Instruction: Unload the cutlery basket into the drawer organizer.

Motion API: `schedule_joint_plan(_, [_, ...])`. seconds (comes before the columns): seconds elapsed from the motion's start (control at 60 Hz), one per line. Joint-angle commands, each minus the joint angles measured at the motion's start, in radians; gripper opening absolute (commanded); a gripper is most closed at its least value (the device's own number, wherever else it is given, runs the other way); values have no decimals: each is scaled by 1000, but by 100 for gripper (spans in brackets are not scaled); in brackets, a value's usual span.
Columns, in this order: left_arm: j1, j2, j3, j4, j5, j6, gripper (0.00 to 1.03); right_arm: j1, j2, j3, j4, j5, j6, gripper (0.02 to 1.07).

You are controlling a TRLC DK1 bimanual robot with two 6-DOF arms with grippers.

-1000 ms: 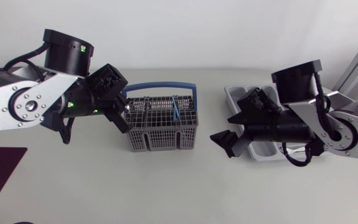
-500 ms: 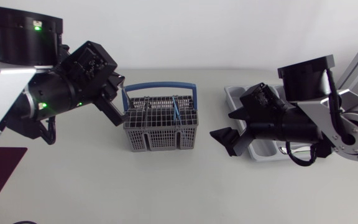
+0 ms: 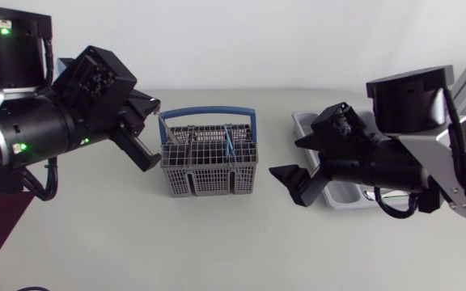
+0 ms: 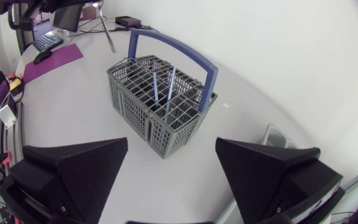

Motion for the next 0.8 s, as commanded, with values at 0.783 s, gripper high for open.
schedule_joint_plan(0.783, [30,154,135,-141,364,-354,11,288,-70,-24,28,145,-27,103])
